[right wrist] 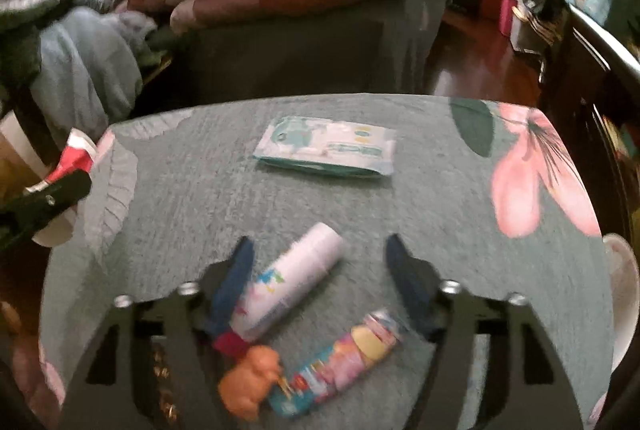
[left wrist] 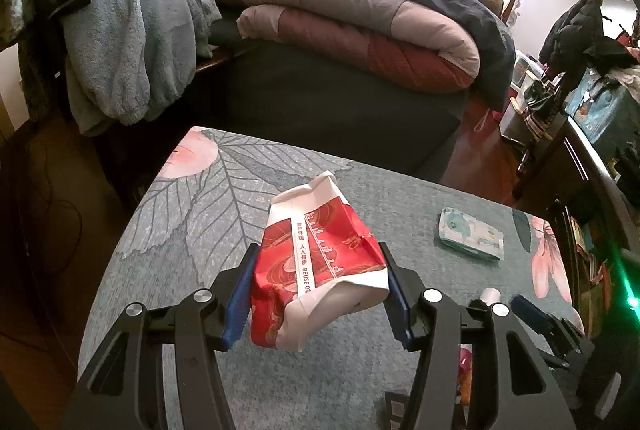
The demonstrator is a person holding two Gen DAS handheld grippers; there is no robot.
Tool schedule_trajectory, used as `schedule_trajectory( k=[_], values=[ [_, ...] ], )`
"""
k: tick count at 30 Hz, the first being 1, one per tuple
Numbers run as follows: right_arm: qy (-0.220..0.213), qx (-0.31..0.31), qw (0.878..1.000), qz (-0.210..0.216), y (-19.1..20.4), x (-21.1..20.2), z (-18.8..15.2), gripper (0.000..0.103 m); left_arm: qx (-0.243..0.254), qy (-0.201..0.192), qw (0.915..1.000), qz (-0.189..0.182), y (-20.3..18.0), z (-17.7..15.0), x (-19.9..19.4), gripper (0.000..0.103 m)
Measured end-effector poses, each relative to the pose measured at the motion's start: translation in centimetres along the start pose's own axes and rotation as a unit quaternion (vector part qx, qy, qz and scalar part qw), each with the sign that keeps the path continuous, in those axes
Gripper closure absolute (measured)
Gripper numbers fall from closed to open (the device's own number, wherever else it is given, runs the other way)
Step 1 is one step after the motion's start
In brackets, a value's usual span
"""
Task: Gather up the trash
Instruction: 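Grasp the white glue stick with right tool while left tool holds packet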
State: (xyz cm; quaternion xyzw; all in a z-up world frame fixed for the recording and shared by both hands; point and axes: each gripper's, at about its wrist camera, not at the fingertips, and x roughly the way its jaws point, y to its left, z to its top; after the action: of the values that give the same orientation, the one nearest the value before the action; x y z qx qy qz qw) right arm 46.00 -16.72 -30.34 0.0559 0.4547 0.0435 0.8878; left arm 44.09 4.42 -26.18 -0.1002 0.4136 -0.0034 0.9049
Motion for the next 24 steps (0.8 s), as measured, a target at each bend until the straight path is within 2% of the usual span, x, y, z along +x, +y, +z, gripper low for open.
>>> schedule_trajectory(
  k=[4,9,12,14,15,16,18,20,24],
  values=[
    [0.015,0.002,1.0,0.009,-0.2,-0.6,-0.5,0.028,-0.003,0.0,1.0,-0.003,-0.1,-0.1,0.0,0.046],
    [0.035,-0.009,0.999,0.018,1.3,-0.1,-0.9,0.029,-0.001,0.001,1.0,-0.005,-0.2,-0.3,-0.2,0.046],
    [0.045,-0.029,0.998,0.024,2.9,0.7,-0.8,0.037,-0.003,0.0,1.0,-0.004,-0.1,-0.3,-0.2,0.046],
    [0.034,-0.049,0.998,0.007,4.0,1.1,-0.8,0.048,-0.003,0.0,1.0,-0.003,0.0,-0.3,-0.3,0.046],
    [0.03,-0.06,0.998,-0.001,4.5,1.2,-0.8,0.059,-0.002,-0.001,1.0,-0.002,0.0,-0.3,-0.4,0.046],
    [0.024,-0.069,0.997,-0.007,4.8,1.2,-0.8,0.067,0.0,-0.003,1.0,0.0,0.1,-0.3,-0.5,0.046],
    [0.022,-0.077,0.997,0.0,5.0,1.2,-0.8,0.075,0.001,-0.005,1.0,0.004,0.1,-0.3,-0.6,0.046],
    [0.022,-0.08,0.997,0.006,5.1,1.1,-0.8,0.079,0.001,-0.007,1.0,0.007,0.3,-0.3,-0.8,0.046],
    [0.006,-0.073,0.997,0.018,4.3,-0.2,-0.9,0.079,-0.006,-0.009,0.9999,0.007,0.3,-0.4,-1.4,0.046]
  ],
)
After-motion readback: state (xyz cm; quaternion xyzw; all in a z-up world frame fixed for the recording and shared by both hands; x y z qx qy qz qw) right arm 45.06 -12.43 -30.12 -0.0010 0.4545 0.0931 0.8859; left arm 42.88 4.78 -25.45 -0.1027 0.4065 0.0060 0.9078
